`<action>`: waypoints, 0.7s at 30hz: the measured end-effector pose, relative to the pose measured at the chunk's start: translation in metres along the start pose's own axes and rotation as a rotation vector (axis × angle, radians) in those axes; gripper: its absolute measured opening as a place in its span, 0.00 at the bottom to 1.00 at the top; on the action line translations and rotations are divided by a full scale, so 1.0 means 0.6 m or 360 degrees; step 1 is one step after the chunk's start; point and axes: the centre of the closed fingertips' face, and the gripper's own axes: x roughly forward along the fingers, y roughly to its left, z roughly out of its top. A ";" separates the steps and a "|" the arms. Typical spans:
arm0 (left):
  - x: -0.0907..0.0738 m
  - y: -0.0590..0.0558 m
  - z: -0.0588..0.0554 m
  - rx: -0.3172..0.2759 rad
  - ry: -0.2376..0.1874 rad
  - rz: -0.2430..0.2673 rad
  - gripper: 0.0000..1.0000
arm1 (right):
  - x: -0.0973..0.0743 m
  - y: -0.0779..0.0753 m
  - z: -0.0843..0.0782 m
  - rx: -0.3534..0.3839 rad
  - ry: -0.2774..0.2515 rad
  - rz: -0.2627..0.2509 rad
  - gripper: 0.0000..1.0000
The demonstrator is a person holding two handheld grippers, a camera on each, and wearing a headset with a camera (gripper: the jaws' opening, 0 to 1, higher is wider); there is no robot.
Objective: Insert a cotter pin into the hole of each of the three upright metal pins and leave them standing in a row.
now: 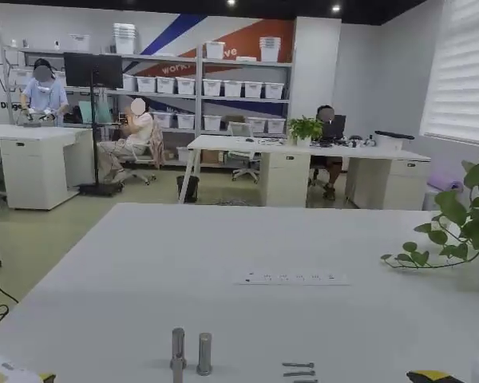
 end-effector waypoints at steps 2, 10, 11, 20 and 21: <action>0.000 0.000 -0.001 -0.0011 -0.0001 -0.0001 0.99 | 0.001 0.001 -0.001 0.0006 0.0001 0.0005 1.00; 0.000 0.006 -0.004 -0.0035 0.0002 0.0012 0.99 | 0.004 0.003 0.001 0.0000 -0.0003 0.0016 0.99; 0.000 0.007 -0.004 -0.0036 0.0002 0.0015 0.99 | 0.004 0.003 0.001 -0.0001 -0.0007 0.0017 0.99; 0.001 0.015 -0.002 -0.0032 0.0000 0.0035 0.98 | 0.006 0.003 0.004 -0.0004 -0.0009 0.0029 0.98; 0.001 0.016 -0.002 -0.0030 0.0001 0.0044 0.97 | 0.006 0.004 0.003 -0.0005 -0.0005 0.0031 0.98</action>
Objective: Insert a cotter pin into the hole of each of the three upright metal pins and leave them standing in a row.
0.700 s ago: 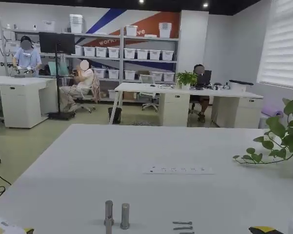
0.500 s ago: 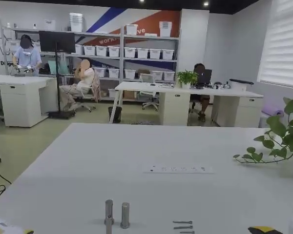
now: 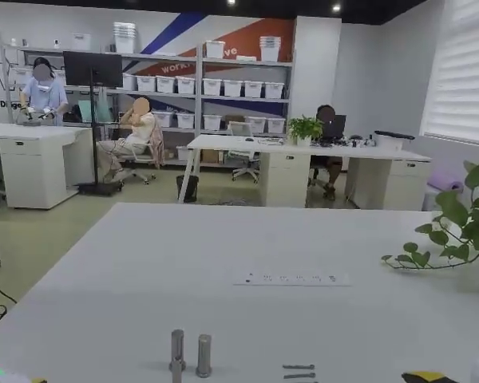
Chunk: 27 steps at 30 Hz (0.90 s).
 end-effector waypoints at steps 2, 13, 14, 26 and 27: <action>-0.001 0.002 0.001 0.0012 -0.0002 0.0013 0.96 | 0.001 0.002 -0.001 -0.0001 -0.0001 0.0008 0.98; -0.001 0.006 -0.002 0.0013 0.0000 0.0015 0.94 | 0.004 0.002 0.004 -0.0004 -0.0021 0.0017 0.97; -0.001 0.006 -0.002 0.0012 0.0000 0.0015 0.93 | 0.004 0.002 0.004 -0.0003 -0.0020 0.0019 0.97; 0.003 -0.010 -0.007 0.0020 0.0021 -0.0030 0.89 | 0.006 0.001 -0.003 0.0012 -0.0015 0.0032 0.96; 0.004 -0.010 -0.007 0.0018 0.0022 -0.0032 0.89 | 0.007 0.000 -0.003 0.0013 -0.0014 0.0036 0.96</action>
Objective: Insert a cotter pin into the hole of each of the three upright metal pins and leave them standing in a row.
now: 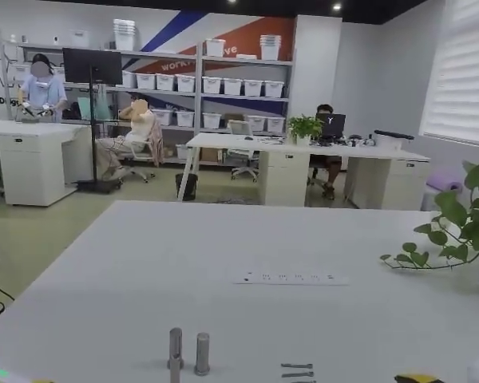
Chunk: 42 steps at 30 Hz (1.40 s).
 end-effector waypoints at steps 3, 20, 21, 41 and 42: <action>0.003 -0.003 -0.001 -0.0005 0.0008 -0.0011 0.89 | 0.002 -0.002 -0.001 -0.0015 0.0014 0.0000 0.96; 0.015 0.003 -0.004 0.0015 0.0024 -0.0021 0.81 | 0.009 -0.004 -0.002 0.0013 0.0007 0.0001 0.90; 0.016 0.004 -0.004 0.0013 0.0024 -0.0023 0.81 | 0.010 -0.004 -0.001 0.0014 0.0005 0.0001 0.90; 0.063 0.020 -0.004 0.0070 0.0042 -0.0051 0.66 | 0.019 -0.011 0.003 0.0040 -0.0028 0.0016 0.79; 0.067 0.022 -0.002 0.0077 0.0040 -0.0049 0.66 | 0.018 -0.013 0.004 0.0037 -0.0035 0.0017 0.78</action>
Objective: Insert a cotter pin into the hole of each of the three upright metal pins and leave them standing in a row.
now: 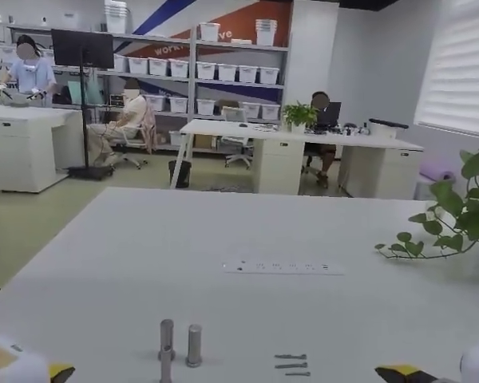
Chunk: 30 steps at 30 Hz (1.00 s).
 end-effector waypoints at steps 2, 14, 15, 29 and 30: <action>0.009 0.006 0.002 0.0019 -0.0005 0.0003 0.63 | 0.000 -0.002 0.003 0.0011 -0.0012 0.0007 0.76; 0.066 0.024 0.010 -0.0021 -0.0027 -0.0043 0.54 | 0.005 -0.017 0.004 0.0037 -0.0016 0.0020 0.65; 0.073 0.024 0.008 -0.0019 -0.0020 -0.0052 0.53 | 0.006 -0.018 0.003 0.0039 -0.0016 0.0019 0.64; 0.146 0.025 -0.006 0.0059 0.0038 -0.0115 0.41 | 0.022 -0.028 -0.001 0.0059 0.0001 0.0016 0.58; 0.152 0.025 -0.007 0.0066 0.0040 -0.0119 0.40 | 0.023 -0.029 -0.001 0.0059 0.0000 0.0016 0.58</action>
